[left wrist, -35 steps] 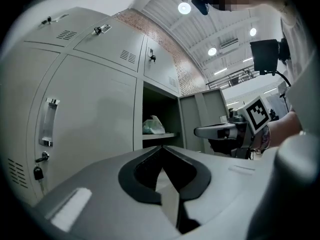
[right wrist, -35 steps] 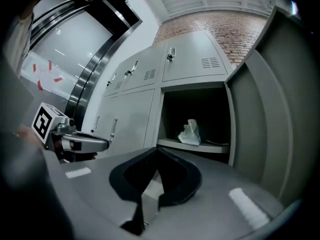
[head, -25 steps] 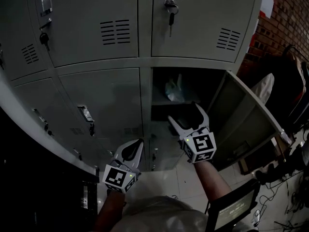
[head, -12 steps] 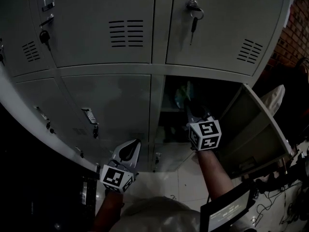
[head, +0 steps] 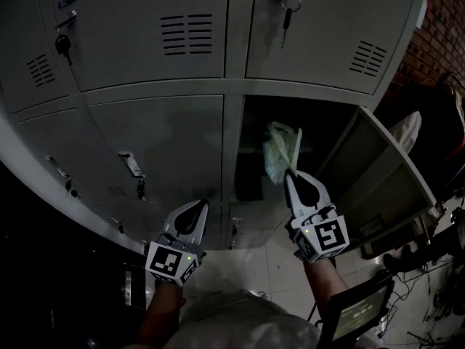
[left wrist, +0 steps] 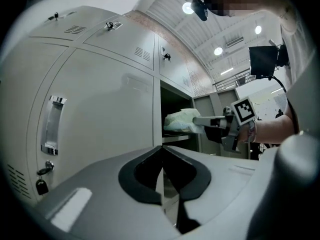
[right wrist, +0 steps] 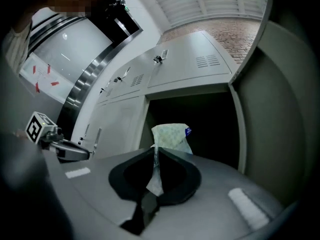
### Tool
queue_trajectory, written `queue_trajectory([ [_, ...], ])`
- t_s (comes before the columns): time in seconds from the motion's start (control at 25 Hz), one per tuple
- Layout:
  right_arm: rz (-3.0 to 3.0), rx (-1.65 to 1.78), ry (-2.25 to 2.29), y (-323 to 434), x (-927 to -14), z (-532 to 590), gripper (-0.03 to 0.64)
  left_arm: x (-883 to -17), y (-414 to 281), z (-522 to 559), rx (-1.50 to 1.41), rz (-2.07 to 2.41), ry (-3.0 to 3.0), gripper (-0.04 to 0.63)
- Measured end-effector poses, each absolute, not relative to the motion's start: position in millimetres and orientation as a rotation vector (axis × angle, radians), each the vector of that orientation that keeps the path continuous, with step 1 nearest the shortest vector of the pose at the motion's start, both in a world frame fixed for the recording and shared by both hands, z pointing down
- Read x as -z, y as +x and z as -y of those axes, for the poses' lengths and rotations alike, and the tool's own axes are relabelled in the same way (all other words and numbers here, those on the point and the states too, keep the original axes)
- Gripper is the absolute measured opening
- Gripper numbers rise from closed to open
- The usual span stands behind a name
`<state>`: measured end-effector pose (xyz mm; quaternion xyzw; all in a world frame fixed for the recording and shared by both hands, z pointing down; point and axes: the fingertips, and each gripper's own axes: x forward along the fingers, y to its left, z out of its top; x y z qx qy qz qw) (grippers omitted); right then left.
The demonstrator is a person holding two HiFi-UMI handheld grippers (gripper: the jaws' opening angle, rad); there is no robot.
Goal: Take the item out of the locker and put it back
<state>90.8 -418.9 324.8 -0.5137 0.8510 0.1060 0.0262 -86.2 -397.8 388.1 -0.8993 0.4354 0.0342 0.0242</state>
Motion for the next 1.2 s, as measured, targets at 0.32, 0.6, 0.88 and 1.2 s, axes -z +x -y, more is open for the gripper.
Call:
queue_trajectory([
  [0.32, -2.673, -0.245, -1.592, 65.2, -378.2, 338.5, 0.000, -399.8, -77.0, 362.9, -0.088, -1.265, -2.811, 0.003],
  [0.6, -2.657, -0.248, -1.576, 70.2, -371.8, 284.6, 0.000, -395.8, -72.1, 313.8, -0.094, -1.286, -2.808, 0.003],
  [0.88, -2.689, -0.251, -1.519, 82.5, -370.8, 212.5, 0.000, -397.6, -53.9, 238.0, -0.094, -1.310, -2.774, 0.003],
  [1.2, -2.718, -0.278, -1.488, 73.4, -363.7, 168.4, 0.000, -399.7, -59.4, 187.5, -0.089, -1.333, -2.781, 0.002],
])
